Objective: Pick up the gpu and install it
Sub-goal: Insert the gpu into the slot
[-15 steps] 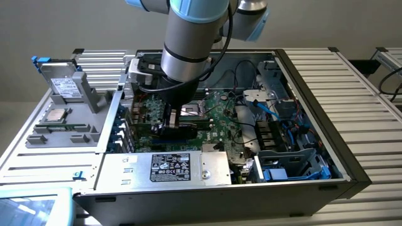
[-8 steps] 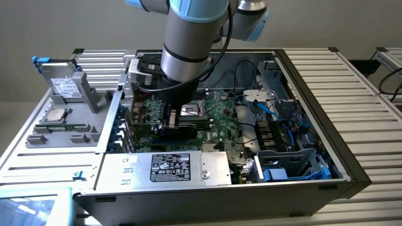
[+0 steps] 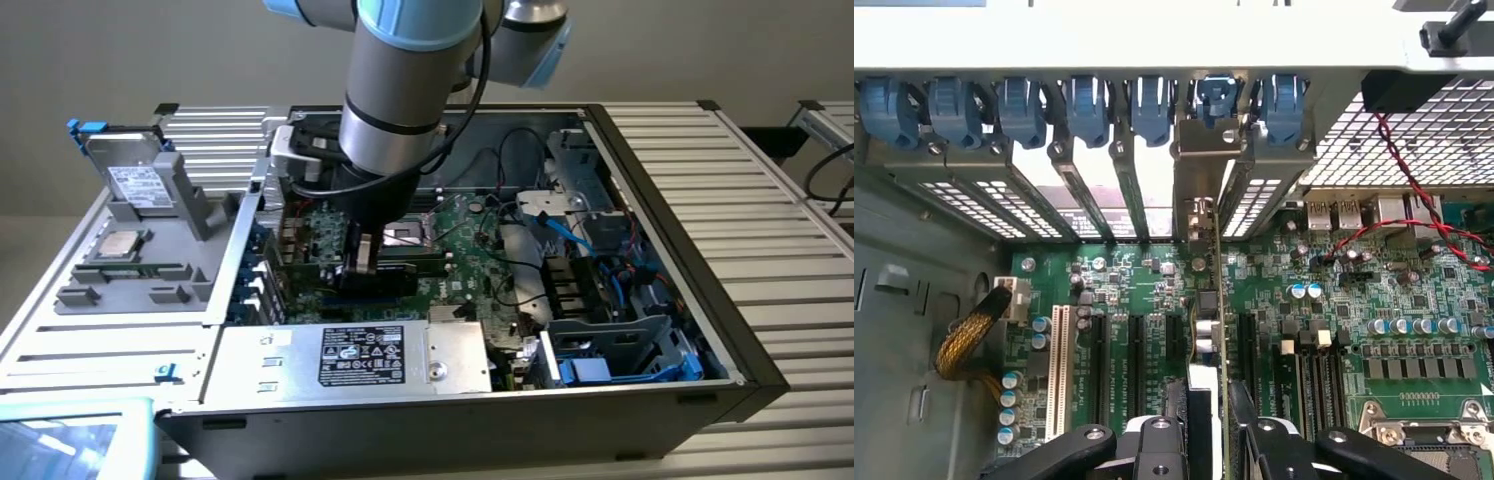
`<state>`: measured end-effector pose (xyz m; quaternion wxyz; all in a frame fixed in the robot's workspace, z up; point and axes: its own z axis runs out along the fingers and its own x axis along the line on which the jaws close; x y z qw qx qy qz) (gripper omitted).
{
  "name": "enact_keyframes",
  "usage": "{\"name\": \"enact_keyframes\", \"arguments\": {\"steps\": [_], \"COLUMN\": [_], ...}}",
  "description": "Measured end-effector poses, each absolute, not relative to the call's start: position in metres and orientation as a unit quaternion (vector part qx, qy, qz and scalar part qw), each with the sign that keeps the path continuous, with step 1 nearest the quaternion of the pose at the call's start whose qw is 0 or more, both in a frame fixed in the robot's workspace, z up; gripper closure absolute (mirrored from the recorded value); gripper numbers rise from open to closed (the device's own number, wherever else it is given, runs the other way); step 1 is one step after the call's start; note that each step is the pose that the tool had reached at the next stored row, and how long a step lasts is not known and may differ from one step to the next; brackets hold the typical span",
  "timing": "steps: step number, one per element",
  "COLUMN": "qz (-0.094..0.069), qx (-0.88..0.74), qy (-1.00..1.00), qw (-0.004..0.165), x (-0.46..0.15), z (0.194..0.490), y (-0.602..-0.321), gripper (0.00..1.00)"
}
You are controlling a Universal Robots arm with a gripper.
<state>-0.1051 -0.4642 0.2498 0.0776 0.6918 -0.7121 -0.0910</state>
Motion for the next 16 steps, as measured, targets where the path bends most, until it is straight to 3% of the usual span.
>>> {"name": "enact_keyframes", "arguments": {"steps": [16], "qz": [-0.091], "qx": [0.686], "qy": [-0.717], "qw": [0.077], "x": [-0.1048], "z": [0.2495], "y": [-0.4645], "gripper": [0.73]}}
